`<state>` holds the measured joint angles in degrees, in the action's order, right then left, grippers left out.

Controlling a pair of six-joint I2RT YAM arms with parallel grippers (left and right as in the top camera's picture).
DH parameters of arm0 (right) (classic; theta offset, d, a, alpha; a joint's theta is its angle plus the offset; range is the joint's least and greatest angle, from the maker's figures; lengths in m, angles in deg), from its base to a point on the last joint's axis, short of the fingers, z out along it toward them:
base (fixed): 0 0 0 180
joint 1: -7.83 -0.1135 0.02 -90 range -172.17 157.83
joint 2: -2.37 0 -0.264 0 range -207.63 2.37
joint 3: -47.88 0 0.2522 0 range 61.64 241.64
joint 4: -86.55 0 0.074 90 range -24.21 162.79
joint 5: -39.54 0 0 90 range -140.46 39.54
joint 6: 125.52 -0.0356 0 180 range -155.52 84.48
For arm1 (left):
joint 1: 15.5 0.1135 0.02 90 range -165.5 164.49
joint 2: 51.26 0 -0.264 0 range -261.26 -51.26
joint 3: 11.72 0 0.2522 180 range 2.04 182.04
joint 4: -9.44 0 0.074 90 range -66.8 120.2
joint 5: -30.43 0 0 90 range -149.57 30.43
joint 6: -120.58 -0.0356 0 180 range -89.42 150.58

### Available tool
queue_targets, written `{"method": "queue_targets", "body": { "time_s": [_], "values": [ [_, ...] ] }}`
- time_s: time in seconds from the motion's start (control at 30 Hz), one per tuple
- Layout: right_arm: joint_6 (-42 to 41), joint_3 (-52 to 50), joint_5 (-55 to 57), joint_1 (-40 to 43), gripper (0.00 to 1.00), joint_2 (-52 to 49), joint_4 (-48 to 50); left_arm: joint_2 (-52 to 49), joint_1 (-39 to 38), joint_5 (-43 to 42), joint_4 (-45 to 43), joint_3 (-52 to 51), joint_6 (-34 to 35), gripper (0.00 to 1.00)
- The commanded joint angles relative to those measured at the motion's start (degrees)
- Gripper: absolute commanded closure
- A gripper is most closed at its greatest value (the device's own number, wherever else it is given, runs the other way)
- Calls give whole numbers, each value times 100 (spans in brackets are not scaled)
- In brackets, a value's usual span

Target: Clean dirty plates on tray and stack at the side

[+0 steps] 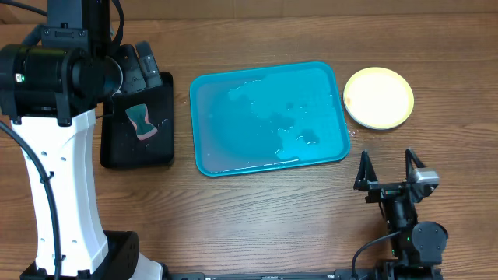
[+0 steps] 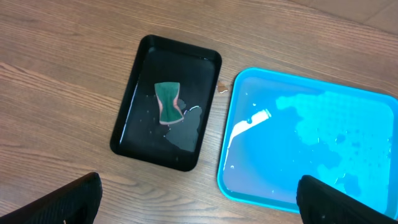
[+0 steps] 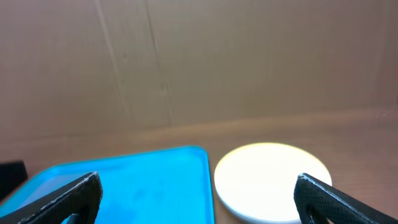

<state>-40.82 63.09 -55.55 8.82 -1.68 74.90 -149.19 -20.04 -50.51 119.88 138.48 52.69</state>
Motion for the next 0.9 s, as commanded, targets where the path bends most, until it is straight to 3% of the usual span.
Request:
{"method": "queue_targets", "body": {
  "time_s": [0.0, 0.17, 0.87],
  "values": [
    [85, -101, 98, -28, 0, 251, -188, -28, -37, 31, 11, 11, 17, 0],
    [59, -101, 162, -24, 0, 385, -667, -28, -37, 31, 11, 11, 17, 0],
    [63, -101, 140, -61, 0, 389, -654, -28, -37, 31, 11, 11, 17, 0]
  ]
}}
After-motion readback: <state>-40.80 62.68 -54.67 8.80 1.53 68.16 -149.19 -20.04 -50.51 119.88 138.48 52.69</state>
